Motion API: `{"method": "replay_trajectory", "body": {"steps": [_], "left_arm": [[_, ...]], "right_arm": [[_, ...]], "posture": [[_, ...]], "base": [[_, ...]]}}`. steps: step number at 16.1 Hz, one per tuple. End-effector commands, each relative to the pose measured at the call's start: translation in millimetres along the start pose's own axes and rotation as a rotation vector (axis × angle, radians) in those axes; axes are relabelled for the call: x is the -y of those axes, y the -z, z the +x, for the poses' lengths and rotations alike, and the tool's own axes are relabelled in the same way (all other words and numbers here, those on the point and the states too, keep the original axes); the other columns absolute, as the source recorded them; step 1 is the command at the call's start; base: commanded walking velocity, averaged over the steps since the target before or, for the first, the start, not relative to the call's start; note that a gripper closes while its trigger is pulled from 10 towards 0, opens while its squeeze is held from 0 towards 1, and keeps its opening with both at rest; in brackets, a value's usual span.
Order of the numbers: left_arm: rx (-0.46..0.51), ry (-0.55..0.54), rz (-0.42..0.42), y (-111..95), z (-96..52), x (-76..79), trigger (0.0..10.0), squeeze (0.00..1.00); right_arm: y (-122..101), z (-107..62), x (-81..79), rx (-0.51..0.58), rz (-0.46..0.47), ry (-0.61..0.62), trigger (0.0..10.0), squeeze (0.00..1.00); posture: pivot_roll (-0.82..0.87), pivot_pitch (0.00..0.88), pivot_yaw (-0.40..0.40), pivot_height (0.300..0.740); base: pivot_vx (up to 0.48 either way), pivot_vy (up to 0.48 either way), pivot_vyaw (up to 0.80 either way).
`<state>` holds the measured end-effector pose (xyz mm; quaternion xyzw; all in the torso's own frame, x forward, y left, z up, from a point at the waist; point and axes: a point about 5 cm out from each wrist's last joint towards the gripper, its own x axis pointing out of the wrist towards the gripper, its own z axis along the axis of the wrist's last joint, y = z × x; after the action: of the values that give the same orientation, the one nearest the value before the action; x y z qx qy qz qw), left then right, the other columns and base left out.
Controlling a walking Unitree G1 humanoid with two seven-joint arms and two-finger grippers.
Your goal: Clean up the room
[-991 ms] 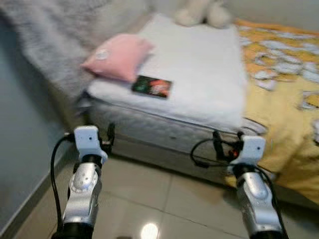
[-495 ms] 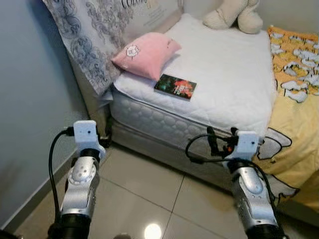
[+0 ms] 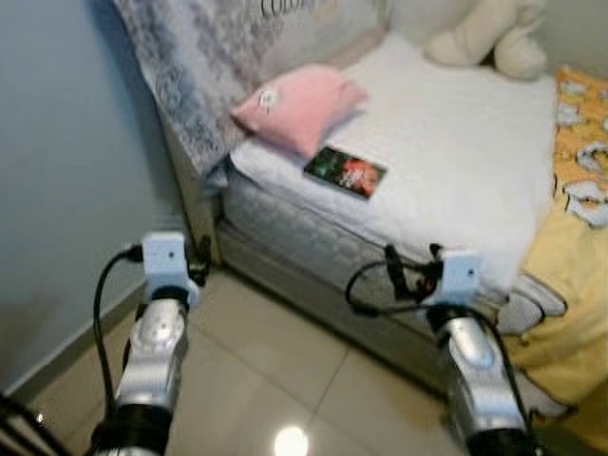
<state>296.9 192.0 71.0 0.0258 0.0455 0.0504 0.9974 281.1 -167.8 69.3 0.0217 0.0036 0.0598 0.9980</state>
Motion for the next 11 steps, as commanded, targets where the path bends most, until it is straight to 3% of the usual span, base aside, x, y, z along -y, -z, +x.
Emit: {"method": "replay_trajectory", "body": {"steps": [1, 3, 6, 8, 9, 11], "left_arm": [[-0.021, 0.024, 0.023, 4.1, 0.9, 8.9, 10.0, 0.00], [-0.019, 0.009, 0.071, 5.6, -0.8, 0.1, 10.0, 0.00], [-0.002, 0.044, 0.055, 4.9, -1.7, 0.9, 10.0, 0.00], [0.021, 0.056, 0.024, -0.3, 1.2, 5.7, 10.0, 0.00], [0.011, 0.049, -0.022, -1.5, 3.8, 7.3, 10.0, 0.00], [0.014, 0.060, -0.017, -3.2, 5.5, 9.8, 10.0, 0.00]], "right_arm": [[-0.3, -2.9, 14.4, 0.000, -0.010, 0.047, 10.0, 0.39], [1.7, -7.4, 18.3, -0.004, -0.013, 0.060, 10.0, 0.40], [6.9, -14.7, 20.7, -0.020, -0.017, 0.068, 10.0, 0.40], [7.5, -16.1, 21.2, -0.020, -0.030, 0.072, 10.0, 0.41], [6.9, -15.8, 20.6, -0.019, -0.057, 0.068, 10.0, 0.48], [7.9, -16.8, 21.2, -0.024, -0.047, 0.075, 10.0, 0.50]], "posture": [[-0.02, 0.000, -0.022, 0.740], [-0.02, 0.000, -0.020, 0.740], [-0.03, 0.000, -0.011, 0.740], [-0.04, 0.000, -0.004, 0.740], [-0.04, 0.000, 0.000, 0.740], [-0.05, 0.000, 0.004, 0.740]], "base": [[0.000, 0.000, 0.52], [0.000, 0.000, 0.52], [0.000, 0.000, 0.50], [0.480, 0.000, 0.50], [0.469, 0.000, 0.51], [0.469, 0.000, 0.49]]}}
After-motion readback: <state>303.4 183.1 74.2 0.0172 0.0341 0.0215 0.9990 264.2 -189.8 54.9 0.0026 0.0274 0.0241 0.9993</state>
